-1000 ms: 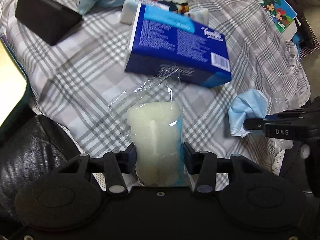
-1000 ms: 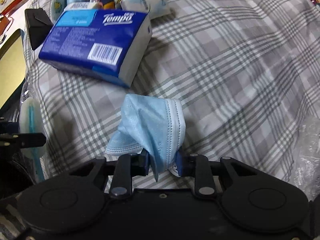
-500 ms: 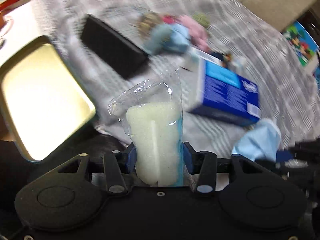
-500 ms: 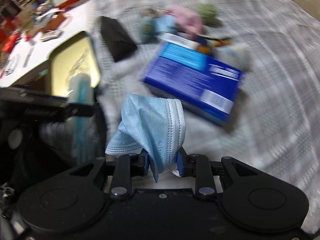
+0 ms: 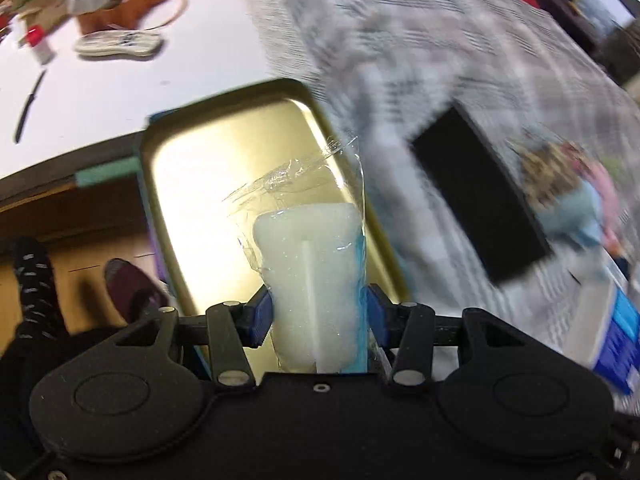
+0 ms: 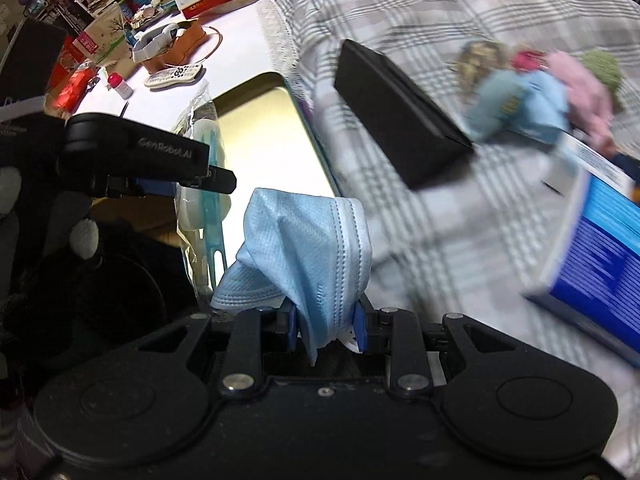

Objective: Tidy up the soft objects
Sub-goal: 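Lower the sponge into the tray with the left tool while the right tool drops the mask there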

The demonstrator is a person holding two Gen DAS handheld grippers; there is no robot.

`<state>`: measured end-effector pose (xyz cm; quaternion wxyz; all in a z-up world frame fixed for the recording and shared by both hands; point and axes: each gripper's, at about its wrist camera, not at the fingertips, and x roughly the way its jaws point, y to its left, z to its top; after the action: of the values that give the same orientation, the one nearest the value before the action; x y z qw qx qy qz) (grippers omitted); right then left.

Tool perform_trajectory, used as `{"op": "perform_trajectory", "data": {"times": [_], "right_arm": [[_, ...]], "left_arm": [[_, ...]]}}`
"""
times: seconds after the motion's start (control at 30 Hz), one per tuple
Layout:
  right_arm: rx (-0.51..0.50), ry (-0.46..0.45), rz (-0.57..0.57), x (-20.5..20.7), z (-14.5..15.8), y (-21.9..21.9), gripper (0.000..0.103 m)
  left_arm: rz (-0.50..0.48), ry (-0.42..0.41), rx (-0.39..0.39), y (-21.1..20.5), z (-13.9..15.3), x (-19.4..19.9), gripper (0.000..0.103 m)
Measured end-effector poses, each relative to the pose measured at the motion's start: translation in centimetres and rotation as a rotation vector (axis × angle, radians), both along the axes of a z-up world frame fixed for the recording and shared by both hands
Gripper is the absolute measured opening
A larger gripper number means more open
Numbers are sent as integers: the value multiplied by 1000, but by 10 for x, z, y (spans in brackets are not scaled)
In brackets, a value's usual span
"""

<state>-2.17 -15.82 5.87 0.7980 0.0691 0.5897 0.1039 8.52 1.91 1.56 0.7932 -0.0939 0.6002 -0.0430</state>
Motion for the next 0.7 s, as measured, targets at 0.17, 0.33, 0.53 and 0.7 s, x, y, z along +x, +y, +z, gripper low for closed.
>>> {"op": "perform_trajectory", "data": {"times": [0.17, 0.33, 0.53, 0.7], "right_arm": [[16, 24, -21, 32, -11, 33, 27], [-15, 25, -39, 52, -17, 55, 30], [-40, 33, -60, 62, -24, 69, 33], [-53, 4, -94, 67, -21, 75, 59]], "left_arm": [[20, 43, -3, 11, -6, 25, 48], [39, 45, 12, 26, -5, 42, 48], [47, 45, 14, 34, -5, 46, 61], [91, 20, -11, 47, 0, 44, 71]]}}
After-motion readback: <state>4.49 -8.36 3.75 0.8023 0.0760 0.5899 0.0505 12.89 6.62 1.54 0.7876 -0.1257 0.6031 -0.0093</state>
